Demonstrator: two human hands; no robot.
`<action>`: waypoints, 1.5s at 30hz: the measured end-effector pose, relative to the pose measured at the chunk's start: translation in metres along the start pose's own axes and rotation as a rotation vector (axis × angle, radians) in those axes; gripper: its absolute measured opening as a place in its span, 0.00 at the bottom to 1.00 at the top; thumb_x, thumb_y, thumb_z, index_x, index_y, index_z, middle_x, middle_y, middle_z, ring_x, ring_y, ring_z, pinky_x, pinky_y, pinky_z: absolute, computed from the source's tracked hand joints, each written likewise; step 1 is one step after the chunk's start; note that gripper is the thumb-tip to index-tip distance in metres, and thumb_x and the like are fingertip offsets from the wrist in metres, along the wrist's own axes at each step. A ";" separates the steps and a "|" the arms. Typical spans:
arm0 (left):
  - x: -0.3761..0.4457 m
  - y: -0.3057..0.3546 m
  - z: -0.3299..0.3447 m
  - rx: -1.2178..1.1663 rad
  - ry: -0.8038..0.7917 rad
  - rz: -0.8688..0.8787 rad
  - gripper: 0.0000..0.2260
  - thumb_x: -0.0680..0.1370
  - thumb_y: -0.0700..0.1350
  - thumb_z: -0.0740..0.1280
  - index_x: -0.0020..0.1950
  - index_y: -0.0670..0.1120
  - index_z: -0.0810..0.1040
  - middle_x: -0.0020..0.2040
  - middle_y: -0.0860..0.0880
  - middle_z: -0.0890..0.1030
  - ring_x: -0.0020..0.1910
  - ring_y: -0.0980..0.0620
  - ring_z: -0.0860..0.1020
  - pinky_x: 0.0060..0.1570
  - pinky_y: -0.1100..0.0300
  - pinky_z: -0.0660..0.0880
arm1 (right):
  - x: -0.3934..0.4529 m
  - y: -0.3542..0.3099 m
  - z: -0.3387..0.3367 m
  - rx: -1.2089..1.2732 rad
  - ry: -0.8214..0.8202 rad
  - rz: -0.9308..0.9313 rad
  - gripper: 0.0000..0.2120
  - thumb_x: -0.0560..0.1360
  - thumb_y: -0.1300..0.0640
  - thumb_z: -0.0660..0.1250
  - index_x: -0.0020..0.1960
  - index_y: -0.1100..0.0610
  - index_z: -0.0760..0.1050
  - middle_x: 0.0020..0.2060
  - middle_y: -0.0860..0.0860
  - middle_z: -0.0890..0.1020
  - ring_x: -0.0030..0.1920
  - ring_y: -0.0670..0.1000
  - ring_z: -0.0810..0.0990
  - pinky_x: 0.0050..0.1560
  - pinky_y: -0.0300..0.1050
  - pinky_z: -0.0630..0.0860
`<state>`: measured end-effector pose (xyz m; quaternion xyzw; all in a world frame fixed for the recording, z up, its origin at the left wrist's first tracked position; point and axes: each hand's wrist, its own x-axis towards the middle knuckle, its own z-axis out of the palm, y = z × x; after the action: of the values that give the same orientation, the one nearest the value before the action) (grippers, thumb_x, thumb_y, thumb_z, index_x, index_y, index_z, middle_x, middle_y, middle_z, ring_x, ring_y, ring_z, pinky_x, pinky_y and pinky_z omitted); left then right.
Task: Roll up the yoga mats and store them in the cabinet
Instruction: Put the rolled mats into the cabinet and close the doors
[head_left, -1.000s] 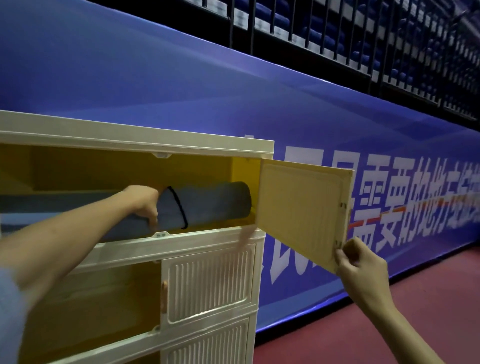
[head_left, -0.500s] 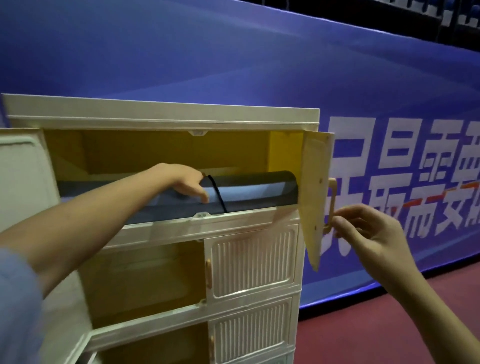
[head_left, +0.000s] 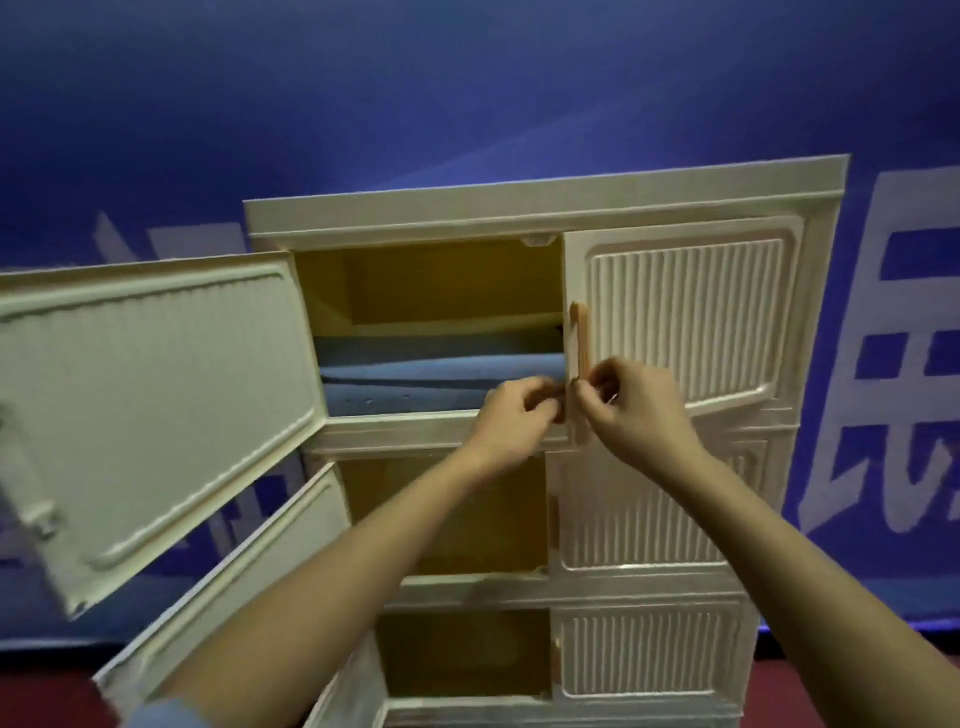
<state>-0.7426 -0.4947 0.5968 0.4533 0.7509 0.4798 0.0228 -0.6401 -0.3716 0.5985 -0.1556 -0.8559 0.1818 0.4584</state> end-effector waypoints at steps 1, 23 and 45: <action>-0.016 -0.009 -0.005 0.009 0.041 -0.027 0.11 0.83 0.42 0.67 0.64 0.48 0.83 0.57 0.53 0.85 0.57 0.57 0.82 0.63 0.49 0.79 | 0.002 0.000 0.004 -0.003 -0.003 0.008 0.07 0.76 0.49 0.68 0.43 0.52 0.78 0.33 0.44 0.80 0.37 0.50 0.81 0.40 0.50 0.79; -0.205 -0.047 -0.089 -0.065 0.977 0.101 0.17 0.73 0.62 0.66 0.61 0.64 0.77 0.56 0.53 0.83 0.59 0.52 0.81 0.51 0.63 0.77 | 0.021 0.006 0.028 -0.094 0.039 -0.171 0.15 0.72 0.51 0.74 0.52 0.55 0.72 0.44 0.53 0.75 0.39 0.56 0.75 0.39 0.56 0.77; 0.045 -0.125 -0.088 0.751 0.688 0.306 0.39 0.65 0.53 0.82 0.74 0.50 0.73 0.75 0.44 0.67 0.78 0.40 0.60 0.74 0.43 0.60 | 0.083 0.059 0.032 -0.517 0.086 -0.278 0.50 0.60 0.39 0.83 0.75 0.48 0.62 0.73 0.59 0.61 0.75 0.60 0.55 0.71 0.69 0.58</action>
<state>-0.8928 -0.5407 0.5695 0.3508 0.7603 0.2967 -0.4591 -0.7049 -0.2892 0.6157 -0.1563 -0.8667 -0.1136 0.4599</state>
